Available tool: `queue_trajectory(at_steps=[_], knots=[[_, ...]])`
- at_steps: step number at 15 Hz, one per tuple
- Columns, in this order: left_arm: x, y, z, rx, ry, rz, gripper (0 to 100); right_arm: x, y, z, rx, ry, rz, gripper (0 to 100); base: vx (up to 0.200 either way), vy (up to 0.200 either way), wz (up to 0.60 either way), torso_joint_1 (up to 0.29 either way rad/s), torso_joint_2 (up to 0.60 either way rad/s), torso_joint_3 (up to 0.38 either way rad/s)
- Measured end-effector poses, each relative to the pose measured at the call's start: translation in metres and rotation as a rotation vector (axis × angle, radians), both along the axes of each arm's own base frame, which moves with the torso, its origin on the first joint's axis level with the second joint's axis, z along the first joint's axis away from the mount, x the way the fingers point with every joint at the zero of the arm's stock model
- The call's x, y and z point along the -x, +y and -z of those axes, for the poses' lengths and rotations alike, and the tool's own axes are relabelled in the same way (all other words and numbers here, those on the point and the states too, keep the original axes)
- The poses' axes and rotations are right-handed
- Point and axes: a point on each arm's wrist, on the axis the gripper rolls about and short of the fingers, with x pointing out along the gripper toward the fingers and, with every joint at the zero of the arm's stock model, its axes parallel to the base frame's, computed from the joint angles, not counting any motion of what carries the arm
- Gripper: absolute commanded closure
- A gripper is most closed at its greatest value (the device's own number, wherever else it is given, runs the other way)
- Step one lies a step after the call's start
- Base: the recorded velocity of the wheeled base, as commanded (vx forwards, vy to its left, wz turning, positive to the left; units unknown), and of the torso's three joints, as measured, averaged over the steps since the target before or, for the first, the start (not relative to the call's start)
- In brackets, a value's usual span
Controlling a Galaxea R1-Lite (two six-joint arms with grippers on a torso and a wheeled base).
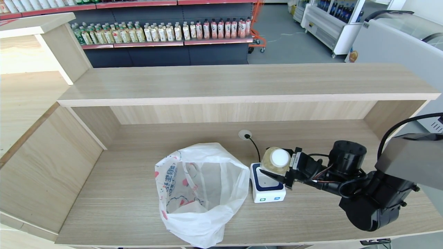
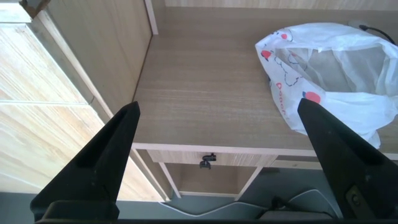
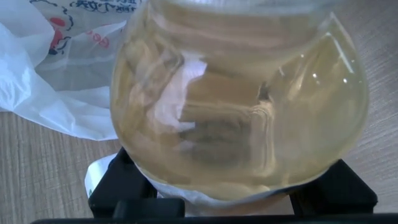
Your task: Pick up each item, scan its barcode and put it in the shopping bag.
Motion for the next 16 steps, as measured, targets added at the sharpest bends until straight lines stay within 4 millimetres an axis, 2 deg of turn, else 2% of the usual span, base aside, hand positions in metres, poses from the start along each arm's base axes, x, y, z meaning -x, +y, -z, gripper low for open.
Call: queue_trajectory(at_steps=[4, 16], knots=[[0.0, 0.0, 0.0, 0.0, 0.0, 0.0, 0, -0.0076, 0.0007, 0.0015, 0.001, -0.022, -0.016, 100, 0.0, 0.0, 0.0, 0.0, 0.0, 0.0], [0.0, 0.0, 0.0, 0.0, 0.0, 0.0, 0, -0.009, 0.0, 0.0067, 0.009, -0.014, -0.026, 100, 0.0, 0.0, 0.0, 0.0, 0.0, 0.0]])
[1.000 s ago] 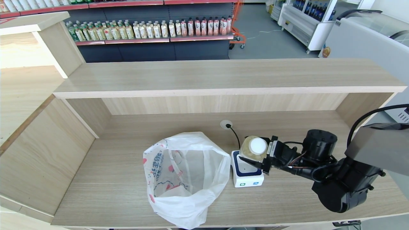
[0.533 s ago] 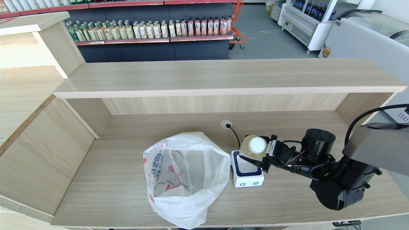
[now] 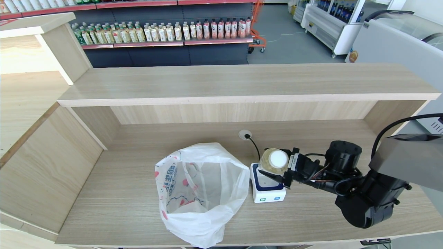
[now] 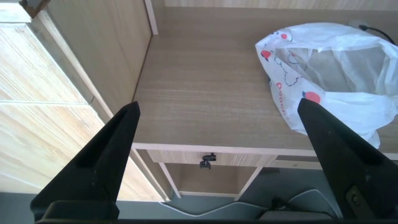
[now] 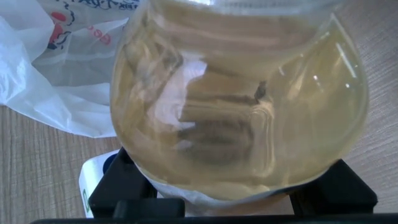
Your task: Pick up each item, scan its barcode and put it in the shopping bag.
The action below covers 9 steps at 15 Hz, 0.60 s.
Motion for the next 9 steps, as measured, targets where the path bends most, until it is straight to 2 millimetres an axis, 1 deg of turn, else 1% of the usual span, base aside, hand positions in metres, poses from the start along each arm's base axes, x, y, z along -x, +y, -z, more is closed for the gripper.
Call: queue_trajectory(at_steps=[5, 9], knots=[[0.0, 0.0, 0.0, 0.0, 0.0, -0.001, 0, -0.001, 0.0, 0.0, -0.002, -0.002, 0.001, 100, 0.0, 0.0, 0.0, 0.0, 0.0, 0.0], [0.0, 0.0, 0.0, 0.0, 0.0, 0.0, 0, 0.0, 0.0, -0.009, -0.023, -0.025, 0.004, 100, 0.0, 0.0, 0.0, 0.0, 0.0, 0.0]])
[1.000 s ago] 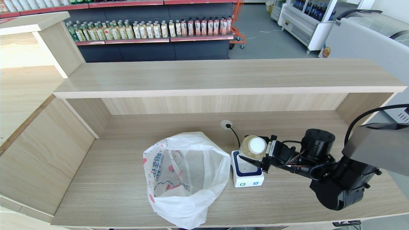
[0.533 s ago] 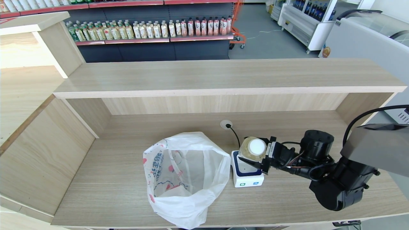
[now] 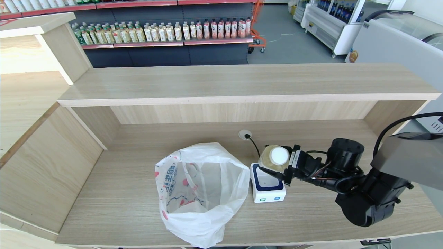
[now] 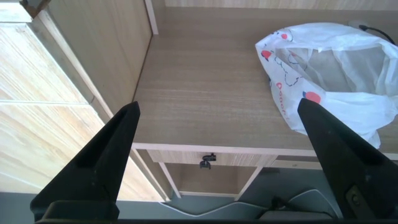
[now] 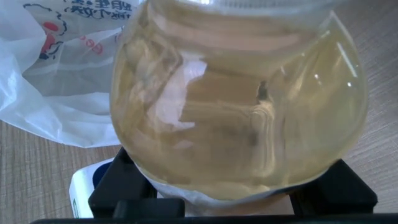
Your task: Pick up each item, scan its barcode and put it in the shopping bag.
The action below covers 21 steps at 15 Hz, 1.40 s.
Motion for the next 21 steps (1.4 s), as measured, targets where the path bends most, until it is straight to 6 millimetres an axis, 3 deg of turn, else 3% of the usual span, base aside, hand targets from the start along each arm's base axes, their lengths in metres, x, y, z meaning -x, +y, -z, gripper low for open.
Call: queue_trajectory(at_steps=[2, 5, 10, 15, 21], knots=[[0.0, 0.0, 0.0, 0.0, 0.0, 0.0, 0, 0.002, -0.005, -0.013, -0.041, 0.013, 0.026, 100, 0.0, 0.0, 0.0, 0.0, 0.0, 0.0], [0.0, 0.0, 0.0, 0.001, 0.0, -0.001, 0, 0.011, -0.015, -0.048, -0.154, 0.073, 0.137, 100, 0.0, 0.0, 0.0, 0.0, 0.0, 0.0], [0.0, 0.0, 0.0, 0.0, 0.0, 0.0, 0, 0.058, -0.035, -0.099, -0.303, 0.255, 0.366, 100, 0.0, 0.0, 0.0, 0.0, 0.0, 0.0], [0.0, 0.0, 0.0, 0.001, -0.001, 0.0, 0, 0.081, -0.049, -0.107, -0.352, 0.264, 0.429, 100, 0.0, 0.0, 0.0, 0.0, 0.0, 0.0], [0.0, 0.0, 0.0, 0.003, -0.001, -0.001, 0, 0.084, -0.062, -0.103, -0.388, 0.295, 0.514, 100, -0.2, 0.0, 0.0, 0.004, 0.0, 0.003]])
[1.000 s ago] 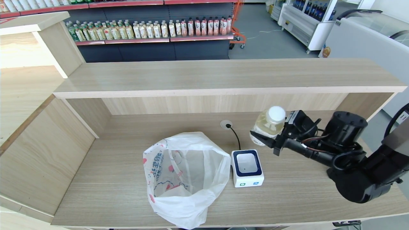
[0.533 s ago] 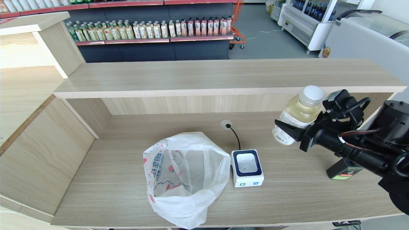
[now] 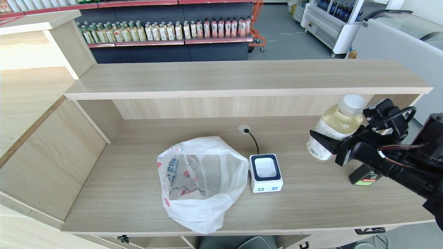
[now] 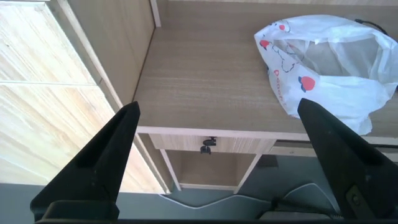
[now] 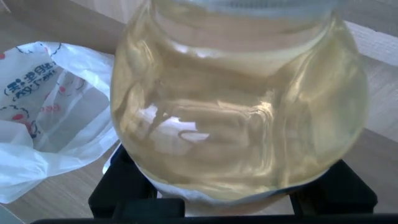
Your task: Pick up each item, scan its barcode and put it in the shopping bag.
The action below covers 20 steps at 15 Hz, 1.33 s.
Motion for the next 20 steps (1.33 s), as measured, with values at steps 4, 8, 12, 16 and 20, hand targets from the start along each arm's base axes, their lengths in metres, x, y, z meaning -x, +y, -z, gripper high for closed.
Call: queue_trajectory(at_steps=[4, 8, 12, 16, 20], knots=[[0.0, 0.0, 0.0, -0.001, 0.0, 0.0, 0, -0.006, -0.001, 0.001, -0.026, 0.022, 0.009, 100, -0.15, 0.2, 0.0, 0.001, 0.0, 0.004], [0.0, 0.0, 0.0, -0.002, 0.0, 0.0, 0, -0.026, 0.021, -0.008, -0.078, 0.095, -0.06, 100, 0.0, 0.2, 0.0, -0.002, 0.0, 0.005], [0.0, 0.0, 0.0, -0.004, 0.001, 0.001, 0, -0.05, 0.043, -0.023, -0.107, 0.093, -0.107, 100, 0.0, 0.2, 0.0, 0.011, 0.0, 0.002], [0.0, 0.0, 0.0, -0.006, 0.0, 0.0, 0, -0.079, 0.055, -0.016, -0.102, 0.11, -0.112, 100, 0.0, 0.1, 0.0, 0.001, 0.0, 0.002], [0.0, 0.0, 0.0, -0.006, 0.001, 0.002, 0, -0.1, 0.06, 0.017, -0.085, 0.176, -0.097, 100, 0.0, 0.0, 0.0, 0.0, 0.0, 0.0]])
